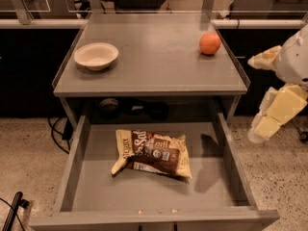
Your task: Pick brown chip bag from top drawer and place on counter
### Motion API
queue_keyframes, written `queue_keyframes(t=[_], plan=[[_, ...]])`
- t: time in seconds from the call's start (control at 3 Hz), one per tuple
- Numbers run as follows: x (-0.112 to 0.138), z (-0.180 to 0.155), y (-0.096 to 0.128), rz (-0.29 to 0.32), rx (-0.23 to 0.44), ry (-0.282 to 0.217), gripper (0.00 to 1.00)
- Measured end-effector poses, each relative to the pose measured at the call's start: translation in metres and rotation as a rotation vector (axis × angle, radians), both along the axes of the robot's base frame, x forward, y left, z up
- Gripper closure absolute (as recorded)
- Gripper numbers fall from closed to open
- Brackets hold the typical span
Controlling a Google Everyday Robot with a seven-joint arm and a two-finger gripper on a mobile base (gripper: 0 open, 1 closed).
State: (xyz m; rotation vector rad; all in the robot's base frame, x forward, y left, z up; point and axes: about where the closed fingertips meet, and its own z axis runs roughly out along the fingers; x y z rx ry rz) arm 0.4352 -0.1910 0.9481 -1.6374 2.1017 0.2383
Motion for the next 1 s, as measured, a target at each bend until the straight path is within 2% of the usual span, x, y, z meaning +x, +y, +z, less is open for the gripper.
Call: queue_keyframes(t=[0.33,0.67,1.0], plan=[[-0.014,-0.024,0.034,0.043,0.156,0.052,0.0],[-0.027,-0.045,0.065,0.081,0.198,0.105,0.0],[-0.033,-0.079,0.097,0.091,0.184,0.158,0.0]])
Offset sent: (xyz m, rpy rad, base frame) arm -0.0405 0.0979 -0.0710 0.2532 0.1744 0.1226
